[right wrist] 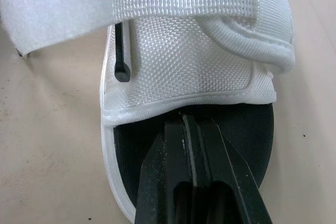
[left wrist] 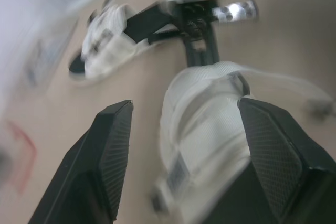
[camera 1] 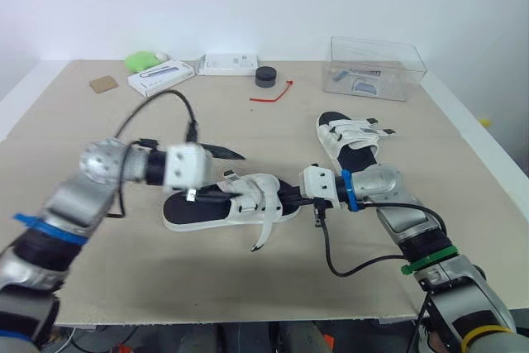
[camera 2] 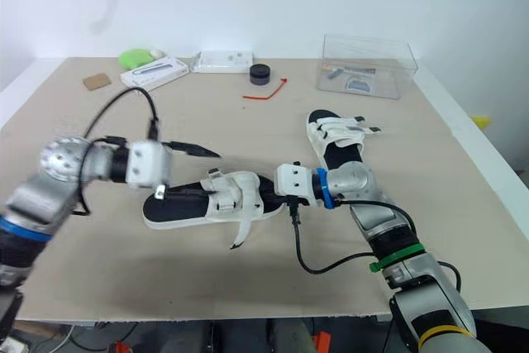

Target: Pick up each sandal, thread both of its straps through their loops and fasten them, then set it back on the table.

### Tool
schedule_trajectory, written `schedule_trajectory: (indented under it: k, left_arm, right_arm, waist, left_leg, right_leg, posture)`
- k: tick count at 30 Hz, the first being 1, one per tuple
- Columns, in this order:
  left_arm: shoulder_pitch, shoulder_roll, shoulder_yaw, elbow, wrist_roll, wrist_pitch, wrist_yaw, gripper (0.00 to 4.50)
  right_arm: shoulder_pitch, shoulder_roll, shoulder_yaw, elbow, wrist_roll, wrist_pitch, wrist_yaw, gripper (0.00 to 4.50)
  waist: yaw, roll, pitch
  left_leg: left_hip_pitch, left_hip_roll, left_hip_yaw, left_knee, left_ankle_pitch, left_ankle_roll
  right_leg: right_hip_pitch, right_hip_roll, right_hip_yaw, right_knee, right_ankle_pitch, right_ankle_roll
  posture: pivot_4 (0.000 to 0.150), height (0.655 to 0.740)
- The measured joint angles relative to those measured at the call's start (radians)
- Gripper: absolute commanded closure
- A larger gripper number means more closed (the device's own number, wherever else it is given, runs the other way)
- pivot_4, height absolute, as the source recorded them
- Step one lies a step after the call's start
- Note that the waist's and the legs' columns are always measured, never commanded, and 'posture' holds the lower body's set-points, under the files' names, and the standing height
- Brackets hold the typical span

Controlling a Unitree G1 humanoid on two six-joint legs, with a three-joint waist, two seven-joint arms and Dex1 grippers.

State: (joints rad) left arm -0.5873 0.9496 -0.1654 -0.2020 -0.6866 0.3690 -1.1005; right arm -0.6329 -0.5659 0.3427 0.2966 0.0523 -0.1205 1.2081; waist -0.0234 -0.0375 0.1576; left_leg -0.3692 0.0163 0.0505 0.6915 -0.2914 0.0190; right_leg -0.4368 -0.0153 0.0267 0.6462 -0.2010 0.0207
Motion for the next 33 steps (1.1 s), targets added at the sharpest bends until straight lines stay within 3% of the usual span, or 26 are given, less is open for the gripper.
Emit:
schedule_trajectory:
  k: [4,7,11,18,33]
  left_arm:
    - [0.128,0.099,0.115,-0.14,-0.352,0.38,0.035,1.23]
    - [0.29,0.09,0.125,-0.273,-0.434,0.489,0.093,1.23]
    - [0.381,0.038,0.109,-0.349,-0.406,0.513,0.17,1.23]
    - [0.37,-0.124,0.013,-0.309,-0.25,0.51,0.293,1.23]
    - [0.248,-0.222,-0.035,-0.075,-0.008,0.396,0.209,1.23]
  right_arm:
    - [-0.003,0.002,0.002,0.004,0.0,-0.006,0.008,4.5]
    - [-0.007,0.003,0.003,0.012,0.0,-0.012,0.011,4.5]
    - [-0.012,0.007,0.003,0.028,-0.004,-0.015,0.009,4.5]
    - [-0.015,0.014,0.003,0.036,-0.017,-0.021,0.008,4.5]
    - [0.006,0.005,-0.002,0.001,-0.018,-0.008,0.005,4.5]
  waist:
    - [-0.001,0.001,0.0]
    - [0.0,0.0,0.0]
    - [0.003,0.0,0.0]
    - [0.003,0.0,0.0]
    - [0.003,0.0,0.0]
  left_leg:
    - [0.001,0.0,0.0,-0.001,0.0,0.0]
    - [0.002,0.0,-0.001,-0.001,-0.001,-0.001]
    - [0.003,0.0,-0.003,-0.001,0.002,-0.004]
    - [0.009,-0.001,-0.003,-0.003,0.003,-0.005]
    - [0.011,-0.001,-0.003,-0.004,0.002,-0.005]
  right_leg:
    - [0.001,-0.001,0.0,0.0,-0.002,0.0]
    - [0.001,-0.002,0.0,0.001,-0.002,-0.002]
    - [0.002,-0.001,0.0,0.001,-0.003,-0.009]
    - [0.009,0.0,0.0,0.0,-0.003,-0.009]
    - [0.011,-0.001,0.0,0.0,-0.005,-0.009]
  posture:
    - [0.15,0.74]
    - [0.15,0.74]
    - [0.15,0.74]
    - [0.15,0.74]
    - [0.15,0.74]
